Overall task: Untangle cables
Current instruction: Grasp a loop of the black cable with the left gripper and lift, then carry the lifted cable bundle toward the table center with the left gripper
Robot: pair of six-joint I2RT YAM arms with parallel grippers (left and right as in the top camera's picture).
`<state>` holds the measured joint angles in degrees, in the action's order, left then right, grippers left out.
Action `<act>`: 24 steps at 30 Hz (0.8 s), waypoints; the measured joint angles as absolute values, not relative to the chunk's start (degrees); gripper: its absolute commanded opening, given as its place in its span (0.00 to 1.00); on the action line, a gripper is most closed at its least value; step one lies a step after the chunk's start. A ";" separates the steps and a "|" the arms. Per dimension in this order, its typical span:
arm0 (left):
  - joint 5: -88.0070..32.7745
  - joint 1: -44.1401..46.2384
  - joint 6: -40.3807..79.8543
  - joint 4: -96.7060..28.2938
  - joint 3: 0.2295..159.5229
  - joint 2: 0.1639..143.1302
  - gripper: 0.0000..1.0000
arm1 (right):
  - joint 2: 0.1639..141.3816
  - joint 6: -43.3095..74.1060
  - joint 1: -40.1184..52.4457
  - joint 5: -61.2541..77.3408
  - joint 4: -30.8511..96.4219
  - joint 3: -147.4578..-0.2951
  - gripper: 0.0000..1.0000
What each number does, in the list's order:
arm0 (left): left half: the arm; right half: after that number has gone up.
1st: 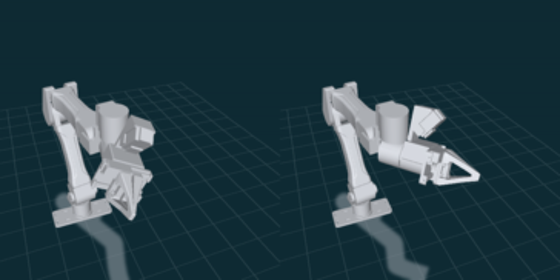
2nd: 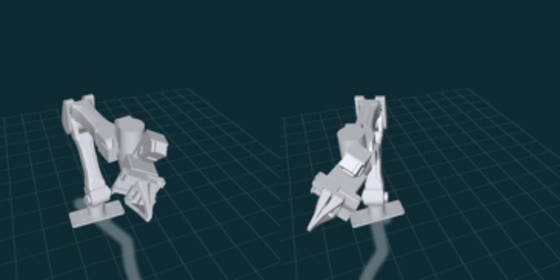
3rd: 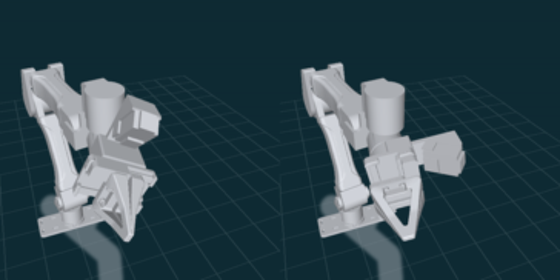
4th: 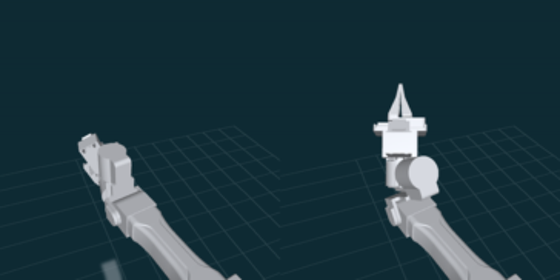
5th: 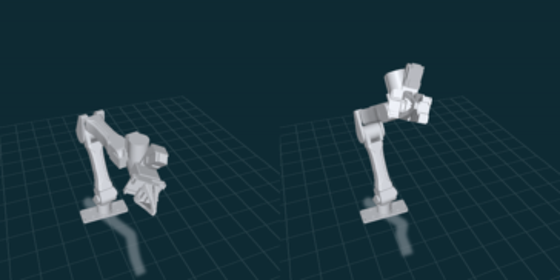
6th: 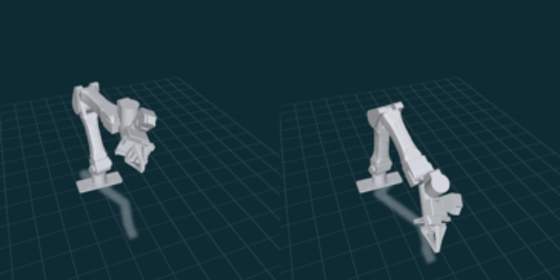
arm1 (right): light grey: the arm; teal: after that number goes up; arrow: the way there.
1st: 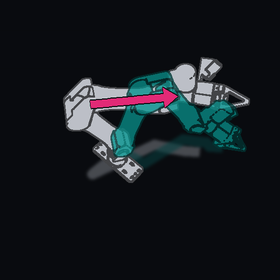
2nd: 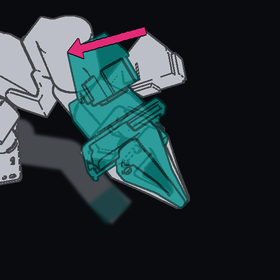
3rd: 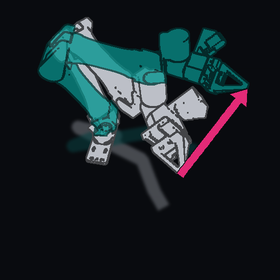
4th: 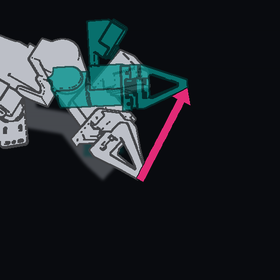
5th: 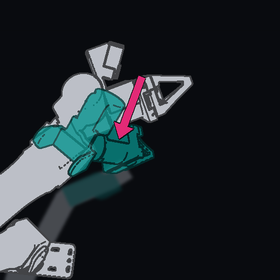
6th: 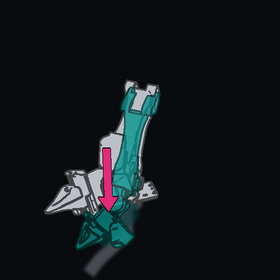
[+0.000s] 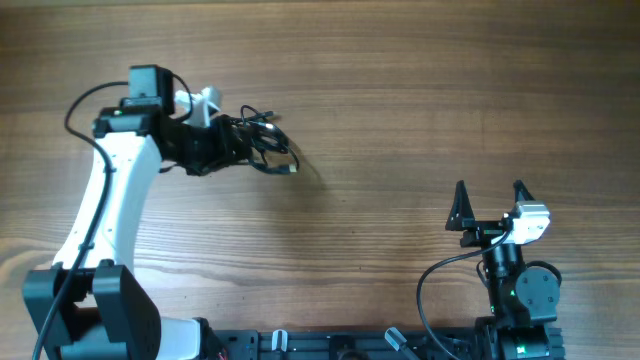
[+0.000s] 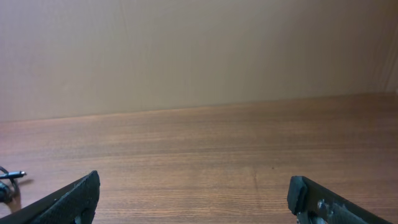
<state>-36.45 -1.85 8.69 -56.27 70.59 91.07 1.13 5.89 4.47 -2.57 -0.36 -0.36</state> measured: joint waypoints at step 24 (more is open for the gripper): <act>-12.51 14.52 24.86 -53.98 64.49 91.07 1.00 | 1.13 5.89 4.47 -2.57 -0.36 -0.36 1.00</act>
<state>-12.51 14.52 24.86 -53.98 64.49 91.07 1.13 5.89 4.47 -2.57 -0.36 -0.36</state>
